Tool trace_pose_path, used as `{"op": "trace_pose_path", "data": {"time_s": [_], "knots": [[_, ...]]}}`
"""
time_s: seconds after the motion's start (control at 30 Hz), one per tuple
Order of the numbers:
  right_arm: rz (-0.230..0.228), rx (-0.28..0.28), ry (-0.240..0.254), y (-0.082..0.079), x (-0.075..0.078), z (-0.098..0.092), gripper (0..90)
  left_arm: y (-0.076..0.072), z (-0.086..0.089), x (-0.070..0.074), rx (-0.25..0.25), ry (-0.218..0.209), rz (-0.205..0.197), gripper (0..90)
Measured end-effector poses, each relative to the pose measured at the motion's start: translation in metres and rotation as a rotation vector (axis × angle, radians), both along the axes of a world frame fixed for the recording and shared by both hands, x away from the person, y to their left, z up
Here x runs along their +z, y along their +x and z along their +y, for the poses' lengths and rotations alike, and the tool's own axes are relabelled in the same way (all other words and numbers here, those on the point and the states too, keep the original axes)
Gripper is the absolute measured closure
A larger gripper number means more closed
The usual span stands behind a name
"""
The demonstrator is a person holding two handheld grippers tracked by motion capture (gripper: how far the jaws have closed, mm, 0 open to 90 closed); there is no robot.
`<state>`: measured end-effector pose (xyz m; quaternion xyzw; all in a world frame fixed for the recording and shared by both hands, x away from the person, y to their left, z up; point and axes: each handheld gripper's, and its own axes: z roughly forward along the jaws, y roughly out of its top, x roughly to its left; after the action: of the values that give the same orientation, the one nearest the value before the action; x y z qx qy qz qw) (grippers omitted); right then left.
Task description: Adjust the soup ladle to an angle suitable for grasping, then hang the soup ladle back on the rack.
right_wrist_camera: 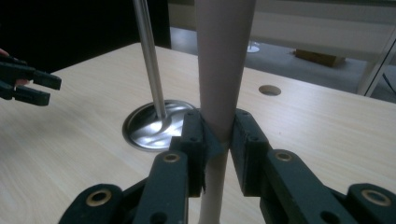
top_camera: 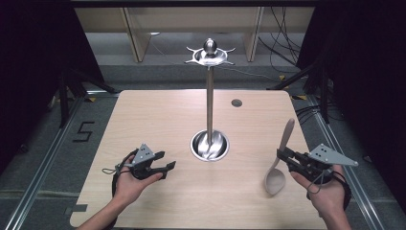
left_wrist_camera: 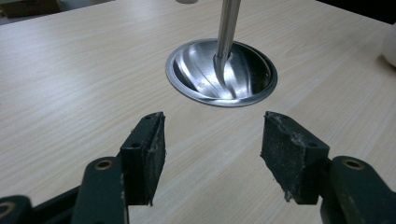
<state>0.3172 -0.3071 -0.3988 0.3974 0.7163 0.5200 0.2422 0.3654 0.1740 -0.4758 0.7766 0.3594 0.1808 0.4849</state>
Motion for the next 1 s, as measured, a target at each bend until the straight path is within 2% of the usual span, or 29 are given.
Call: {"op": "trace_pose_path", "data": {"time_s": [0.03,0.07,0.1,0.17,0.2,0.27,0.3,0.33,0.4,0.43,0.47,0.53,0.6,0.67,0.7,0.73,0.8,0.87,0.9,0.93,1.0], "knots": [[-0.030,0.011,-0.003,0.003,0.001,-0.001,76.7,0.000,0.000,0.000,0.000,0.000,0.000,39.1],[-0.036,-0.006,0.004,0.003,0.003,0.000,76.7,0.000,0.000,0.001,0.005,0.007,-0.007,39.1],[-0.058,0.011,-0.003,0.005,0.004,-0.001,76.7,0.000,0.000,0.001,0.005,0.007,-0.006,39.1],[-0.071,0.001,-0.012,0.008,0.007,0.000,76.7,0.000,0.000,0.001,0.006,0.004,-0.006,39.2],[-0.073,-0.002,0.000,0.008,0.008,0.001,76.7,0.000,0.000,0.001,-0.002,0.002,-0.010,39.1],[-0.075,0.006,-0.012,0.010,0.011,0.001,76.6,0.000,0.001,0.001,-0.006,0.003,-0.014,39.1],[-0.063,0.002,0.001,0.009,0.012,0.002,76.7,-0.001,0.001,0.002,0.006,-0.001,-0.007,39.2],[-0.066,0.000,0.009,0.010,0.012,0.003,76.7,0.000,0.002,0.003,-0.005,0.003,-0.022,39.2],[-0.082,-0.001,-0.001,0.011,0.012,0.003,76.7,-0.002,0.001,0.004,0.004,-0.013,-0.016,39.1],[-0.060,-0.015,0.012,0.009,0.012,0.004,76.6,-0.002,0.001,0.004,0.004,-0.013,-0.016,39.1],[-0.077,-0.020,0.014,0.010,0.010,0.005,76.7,-0.002,0.002,0.005,-0.004,0.003,-0.031,39.1],[-0.077,-0.004,-0.003,0.011,0.010,0.005,76.6,-0.004,0.001,0.005,0.004,-0.008,-0.023,39.1],[-0.060,-0.010,-0.004,0.011,0.009,0.008,76.6,-0.004,0.000,0.010,-0.019,-0.002,-0.055,39.1],[-0.065,-0.011,-0.004,0.010,0.008,0.011,76.6,-0.005,-0.004,0.018,-0.030,-0.019,-0.074,39.1],[-0.041,-0.016,0.001,0.009,0.008,0.013,76.6,-0.006,-0.007,0.021,-0.027,-0.039,-0.078,39.0],[-0.055,-0.005,-0.008,0.010,0.008,0.014,76.6,-0.006,-0.009,0.024,-0.036,-0.037,-0.087,39.0],[-0.034,-0.008,0.006,0.009,0.011,0.020,76.6,-0.004,-0.019,0.033,-0.058,-0.049,-0.101,39.0],[-0.044,-0.013,0.003,0.010,0.014,0.022,76.6,-0.003,-0.022,0.036,-0.072,-0.046,-0.109,39.1],[-0.076,-0.011,-0.018,0.012,0.015,0.022,76.6,-0.003,-0.026,0.039,-0.069,-0.064,-0.101,39.2],[-0.053,-0.024,0.003,0.010,0.017,0.025,76.6,-0.002,-0.029,0.043,-0.079,-0.065,-0.111,39.3],[-0.042,-0.022,0.003,0.011,0.018,0.027,76.6,0.001,-0.034,0.053,-0.088,-0.079,-0.134,39.4]]}}
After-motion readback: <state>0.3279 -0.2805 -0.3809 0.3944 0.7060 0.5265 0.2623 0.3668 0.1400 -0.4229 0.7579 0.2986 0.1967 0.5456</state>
